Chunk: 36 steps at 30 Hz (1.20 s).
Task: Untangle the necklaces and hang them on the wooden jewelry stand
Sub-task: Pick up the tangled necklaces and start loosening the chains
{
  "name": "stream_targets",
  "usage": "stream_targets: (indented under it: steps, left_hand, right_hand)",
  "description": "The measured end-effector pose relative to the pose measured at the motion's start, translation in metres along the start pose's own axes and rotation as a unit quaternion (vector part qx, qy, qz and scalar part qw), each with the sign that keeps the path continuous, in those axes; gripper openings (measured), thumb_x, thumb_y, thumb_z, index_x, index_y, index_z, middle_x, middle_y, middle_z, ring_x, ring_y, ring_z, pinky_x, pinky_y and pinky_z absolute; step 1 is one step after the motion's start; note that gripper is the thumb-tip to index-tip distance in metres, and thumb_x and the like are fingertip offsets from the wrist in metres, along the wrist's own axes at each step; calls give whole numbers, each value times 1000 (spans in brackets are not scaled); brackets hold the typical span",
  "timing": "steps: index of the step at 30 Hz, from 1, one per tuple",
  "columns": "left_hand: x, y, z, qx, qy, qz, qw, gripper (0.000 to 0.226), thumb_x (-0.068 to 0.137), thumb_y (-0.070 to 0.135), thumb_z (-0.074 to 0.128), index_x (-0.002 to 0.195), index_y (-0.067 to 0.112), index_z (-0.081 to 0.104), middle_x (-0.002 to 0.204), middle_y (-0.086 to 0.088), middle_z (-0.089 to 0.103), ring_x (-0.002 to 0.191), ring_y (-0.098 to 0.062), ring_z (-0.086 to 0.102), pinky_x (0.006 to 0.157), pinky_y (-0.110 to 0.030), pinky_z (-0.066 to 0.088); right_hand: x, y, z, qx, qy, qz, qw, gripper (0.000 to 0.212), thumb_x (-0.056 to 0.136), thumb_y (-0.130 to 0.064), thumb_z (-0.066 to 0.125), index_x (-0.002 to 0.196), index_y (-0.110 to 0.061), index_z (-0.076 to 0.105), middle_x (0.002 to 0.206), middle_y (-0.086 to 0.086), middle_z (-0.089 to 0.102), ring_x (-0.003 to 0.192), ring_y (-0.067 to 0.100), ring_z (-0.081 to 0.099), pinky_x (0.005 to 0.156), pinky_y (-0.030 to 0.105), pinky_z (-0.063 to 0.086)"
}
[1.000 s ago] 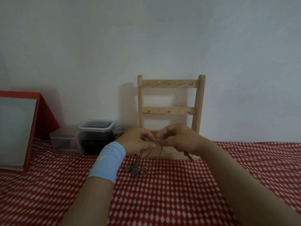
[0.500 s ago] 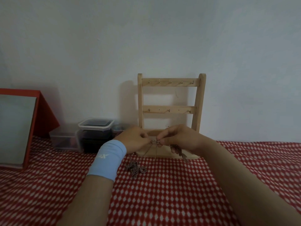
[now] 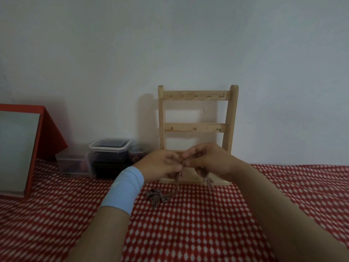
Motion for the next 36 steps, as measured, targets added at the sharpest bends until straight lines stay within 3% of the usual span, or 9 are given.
stream_targets:
  steps: [5, 9, 12, 17, 22, 26, 31, 33, 36]
  left_hand:
    - [-2, 1, -22, 56, 67, 13, 996, 7, 91, 23, 65, 90, 24, 72, 84, 6, 76, 78, -8, 70, 72, -23, 54]
    - [-3, 17, -29, 102, 105, 60, 987, 12, 96, 26, 56, 89, 26, 66, 89, 10, 70, 87, -6, 65, 85, -27, 51]
    - [-5, 28, -29, 119, 115, 73, 984, 18, 100, 25, 50, 88, 25, 63, 88, 10, 67, 85, -6, 61, 81, -25, 47]
    - [-8, 44, -26, 22, 118, 105, 987, 21, 100, 17, 49, 86, 13, 65, 76, 5, 68, 75, -9, 65, 78, -23, 52]
    - [-9, 53, -26, -23, 145, 134, 980, 10, 93, 14, 63, 88, 13, 71, 75, -1, 71, 69, -10, 66, 63, -18, 53]
    - [-12, 45, -42, -87, 200, 126, 968, 5, 88, 13, 69, 90, 10, 72, 79, -3, 71, 67, -13, 67, 60, -25, 57]
    - [-4, 13, -18, -132, 56, 12, 990, 28, 86, 34, 68, 111, 20, 68, 105, -3, 74, 101, -18, 70, 90, -39, 55]
    - [-8, 7, -3, -116, -11, -17, 993, 36, 84, 23, 72, 118, 16, 64, 104, -2, 76, 100, -16, 71, 90, -32, 55]
    - [-7, 6, -9, -98, 9, -15, 995, 32, 85, 7, 71, 116, 6, 64, 100, -9, 76, 88, -20, 71, 87, -33, 57]
  right_hand:
    - [2, 0, 3, -39, 4, 8, 999, 11, 89, -10, 75, 101, -10, 77, 76, 4, 73, 47, 12, 51, 46, 25, 45]
    - [1, 3, 9, -105, -26, 13, 994, 11, 93, -20, 73, 97, -10, 78, 82, -1, 78, 43, 10, 46, 46, 25, 43]
    - [-1, 1, 10, -140, -33, 20, 989, 16, 92, -24, 74, 92, -8, 79, 81, -3, 78, 44, 11, 51, 46, 23, 45]
    - [-7, -1, 18, -291, -107, 49, 949, 12, 93, -32, 71, 100, -28, 80, 97, -9, 78, 92, 7, 71, 82, 22, 53]
    - [-3, -18, 18, -99, -64, -5, 993, 19, 94, -21, 69, 108, -11, 77, 105, 3, 79, 104, 17, 73, 99, 35, 56]
    - [0, -15, 13, -14, -42, -13, 999, 13, 95, -15, 70, 89, -9, 78, 92, 10, 79, 92, 25, 72, 97, 41, 58]
    - [0, -14, 13, 53, -44, -20, 997, 18, 98, -17, 66, 85, -13, 78, 90, 13, 76, 87, 27, 68, 88, 40, 58]
    - [1, -12, 10, 54, -38, -22, 998, 17, 98, -18, 66, 88, -10, 77, 92, 15, 76, 89, 29, 68, 88, 43, 58]
    - [4, -6, 8, 58, -27, -5, 998, 16, 98, -17, 65, 91, -7, 76, 90, 14, 76, 82, 24, 69, 82, 39, 59]
Point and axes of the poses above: each hand's wrist, its own x-axis towards the middle knuckle, its own z-axis out of the palm, y = z × x, the point moved 10 cm from there along x, towards the middle knuckle
